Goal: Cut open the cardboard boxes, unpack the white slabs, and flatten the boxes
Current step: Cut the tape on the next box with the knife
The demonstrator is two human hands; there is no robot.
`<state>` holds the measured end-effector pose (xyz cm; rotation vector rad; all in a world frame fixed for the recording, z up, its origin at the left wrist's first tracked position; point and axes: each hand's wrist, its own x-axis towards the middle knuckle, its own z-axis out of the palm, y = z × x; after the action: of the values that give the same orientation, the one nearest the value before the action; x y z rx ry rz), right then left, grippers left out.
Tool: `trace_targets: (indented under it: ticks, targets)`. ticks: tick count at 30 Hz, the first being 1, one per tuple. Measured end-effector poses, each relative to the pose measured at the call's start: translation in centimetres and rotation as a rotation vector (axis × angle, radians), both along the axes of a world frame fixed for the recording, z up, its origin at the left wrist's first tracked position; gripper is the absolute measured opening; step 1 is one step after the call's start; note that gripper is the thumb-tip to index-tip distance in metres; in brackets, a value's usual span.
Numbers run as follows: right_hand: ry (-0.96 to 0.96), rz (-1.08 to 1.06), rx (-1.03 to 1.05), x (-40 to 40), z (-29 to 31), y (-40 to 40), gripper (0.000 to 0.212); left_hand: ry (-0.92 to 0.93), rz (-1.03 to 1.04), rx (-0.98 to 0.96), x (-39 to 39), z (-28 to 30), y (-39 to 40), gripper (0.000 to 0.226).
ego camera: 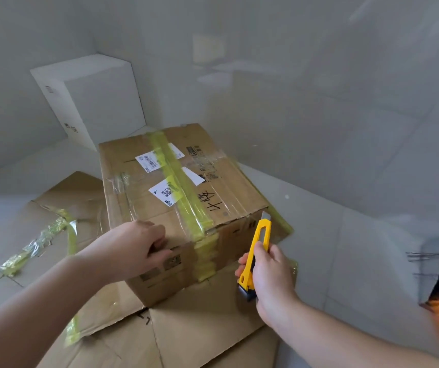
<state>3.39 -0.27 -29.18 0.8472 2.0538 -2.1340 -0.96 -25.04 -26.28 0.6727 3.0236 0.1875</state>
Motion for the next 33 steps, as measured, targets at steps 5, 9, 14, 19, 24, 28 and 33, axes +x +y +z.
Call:
trace_targets:
  ticks: [5, 9, 14, 19, 24, 28, 33]
  targets:
    - [-0.001, -0.032, -0.099, -1.1, 0.0, -0.9, 0.021, 0.045, -0.005, -0.001, 0.2, 0.0, 0.3, 0.026]
    - [0.043, -0.03, -0.113, -0.9, -0.3, -1.4, 0.021, 0.081, -0.044, -0.002, 0.4, -0.3, 0.2, 0.028]
    - [0.038, -0.011, -0.16, -0.9, -0.4, -1.2, 0.021, 0.147, -0.105, 0.021, 0.7, -0.3, 0.3, 0.03]
    - [0.041, -0.032, -0.193, -0.9, -0.3, -1.0, 0.021, 0.229, -0.174, 0.055, 1.0, 0.2, 0.7, 0.029]
    - [0.04, -0.003, -0.208, -0.8, -0.1, -1.1, 0.022, 0.257, -0.222, 0.077, 1.1, 0.2, 0.7, 0.034]
    - [0.037, -0.019, -0.22, -0.2, -0.2, -1.3, 0.022, 0.255, -0.24, 0.079, 1.3, 0.3, 0.8, 0.029]
    - [0.019, -0.004, -0.236, 0.4, -0.3, -1.7, 0.022, 0.231, -0.23, 0.095, 1.5, 0.6, 0.9, 0.022]
